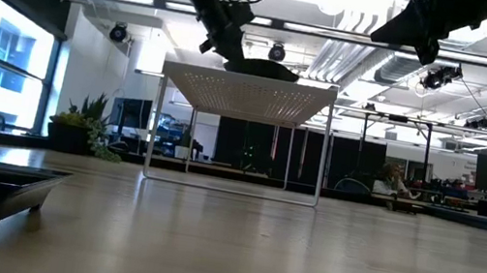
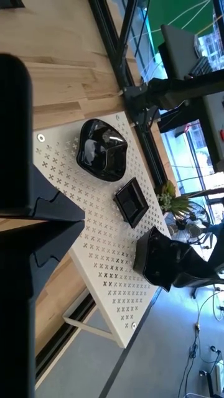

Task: Pick & Place Mini shaped plates
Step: Stack the black distorted square plate on top of the black distorted square plate on the shelf

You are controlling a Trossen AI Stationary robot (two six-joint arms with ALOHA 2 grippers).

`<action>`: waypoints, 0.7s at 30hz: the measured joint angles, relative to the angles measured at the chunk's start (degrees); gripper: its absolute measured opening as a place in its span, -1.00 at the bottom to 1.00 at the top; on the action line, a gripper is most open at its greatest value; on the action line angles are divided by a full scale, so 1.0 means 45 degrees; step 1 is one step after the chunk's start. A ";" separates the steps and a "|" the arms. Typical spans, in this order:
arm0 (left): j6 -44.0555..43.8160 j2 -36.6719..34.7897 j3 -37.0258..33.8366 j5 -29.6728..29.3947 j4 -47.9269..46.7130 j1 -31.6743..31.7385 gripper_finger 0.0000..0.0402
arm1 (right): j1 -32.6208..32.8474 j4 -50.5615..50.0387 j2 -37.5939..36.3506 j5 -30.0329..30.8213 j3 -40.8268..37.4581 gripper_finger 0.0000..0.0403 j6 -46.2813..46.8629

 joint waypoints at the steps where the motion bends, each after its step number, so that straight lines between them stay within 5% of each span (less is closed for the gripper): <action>1: -0.0005 0.0070 0.0004 0.0023 -0.0003 -0.0046 -0.99 | -0.0003 0.0000 0.0000 0.0000 -0.0003 -0.97 0.0000; 14: -0.0112 0.0299 -0.0006 -0.0836 -0.0095 -0.0255 -0.98 | 0.0002 -0.0005 0.0000 0.0000 -0.0003 -0.97 -0.0005; 21: -0.0202 0.0259 -0.0006 -0.0793 -0.0118 -0.0240 -0.66 | -0.0003 -0.0005 0.0000 0.0063 0.0001 -0.97 -0.0010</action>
